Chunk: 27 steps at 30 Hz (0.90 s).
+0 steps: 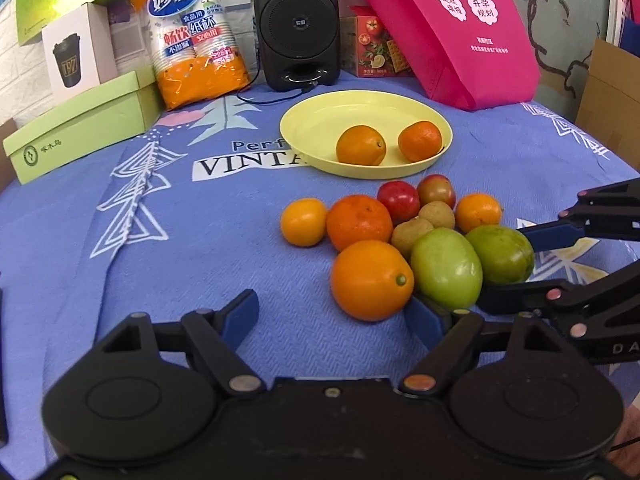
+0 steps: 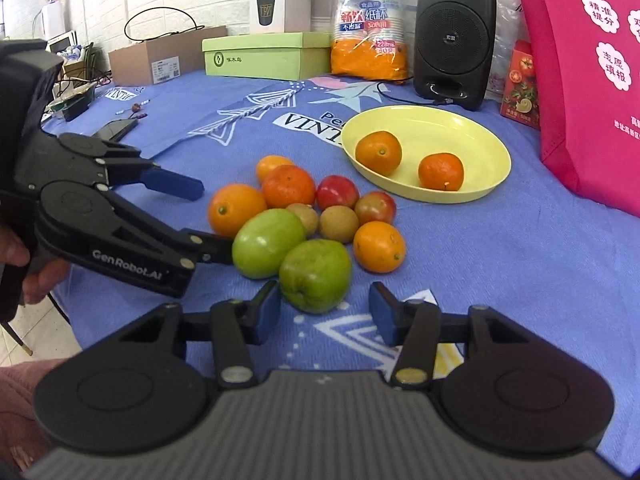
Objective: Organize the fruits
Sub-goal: 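Grasp a green guava with the right gripper while the left gripper grasps an orange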
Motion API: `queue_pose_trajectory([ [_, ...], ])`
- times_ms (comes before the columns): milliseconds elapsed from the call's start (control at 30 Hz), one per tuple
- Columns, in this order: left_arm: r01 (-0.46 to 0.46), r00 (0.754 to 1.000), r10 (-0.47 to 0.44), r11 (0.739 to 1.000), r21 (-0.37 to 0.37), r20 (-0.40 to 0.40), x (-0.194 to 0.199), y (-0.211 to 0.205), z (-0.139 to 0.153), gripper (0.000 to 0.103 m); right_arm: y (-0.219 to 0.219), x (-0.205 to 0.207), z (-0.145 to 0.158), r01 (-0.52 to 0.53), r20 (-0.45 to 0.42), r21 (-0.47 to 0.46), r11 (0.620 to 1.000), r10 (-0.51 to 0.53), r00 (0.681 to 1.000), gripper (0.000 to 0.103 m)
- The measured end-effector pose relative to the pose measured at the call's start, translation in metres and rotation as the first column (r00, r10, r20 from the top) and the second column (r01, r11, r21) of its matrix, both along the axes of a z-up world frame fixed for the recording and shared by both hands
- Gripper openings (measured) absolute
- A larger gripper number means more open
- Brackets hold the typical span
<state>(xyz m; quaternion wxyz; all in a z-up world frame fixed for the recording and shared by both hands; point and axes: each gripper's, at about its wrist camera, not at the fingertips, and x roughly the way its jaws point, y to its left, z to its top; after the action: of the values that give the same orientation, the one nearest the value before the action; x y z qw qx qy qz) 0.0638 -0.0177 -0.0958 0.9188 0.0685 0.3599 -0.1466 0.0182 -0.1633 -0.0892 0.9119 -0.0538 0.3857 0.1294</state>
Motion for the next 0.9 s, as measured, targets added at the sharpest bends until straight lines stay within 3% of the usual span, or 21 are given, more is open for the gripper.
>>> queue_pose_trajectory([
  [200, -0.012, 1.000, 0.012, 1.000, -0.025, -0.004, 0.011, 0.000, -0.002, 0.077, 0.001, 0.009, -0.003, -0.001, 0.003, 0.005, 1.000, 0.001, 1.000, 0.049],
  [367, 0.050, 0.999, -0.050, 0.998, -0.026, -0.002, 0.011, -0.009, 0.001, 0.043, 0.004, 0.010, -0.005, -0.018, 0.010, -0.003, 1.000, 0.018, 1.000, 0.041],
  [900, 0.045, 0.999, -0.046, 0.997, -0.069, -0.018, -0.008, -0.001, 0.004, 0.041, 0.002, 0.001, -0.001, -0.018, 0.011, 0.019, 1.000, 0.018, 1.000, 0.040],
])
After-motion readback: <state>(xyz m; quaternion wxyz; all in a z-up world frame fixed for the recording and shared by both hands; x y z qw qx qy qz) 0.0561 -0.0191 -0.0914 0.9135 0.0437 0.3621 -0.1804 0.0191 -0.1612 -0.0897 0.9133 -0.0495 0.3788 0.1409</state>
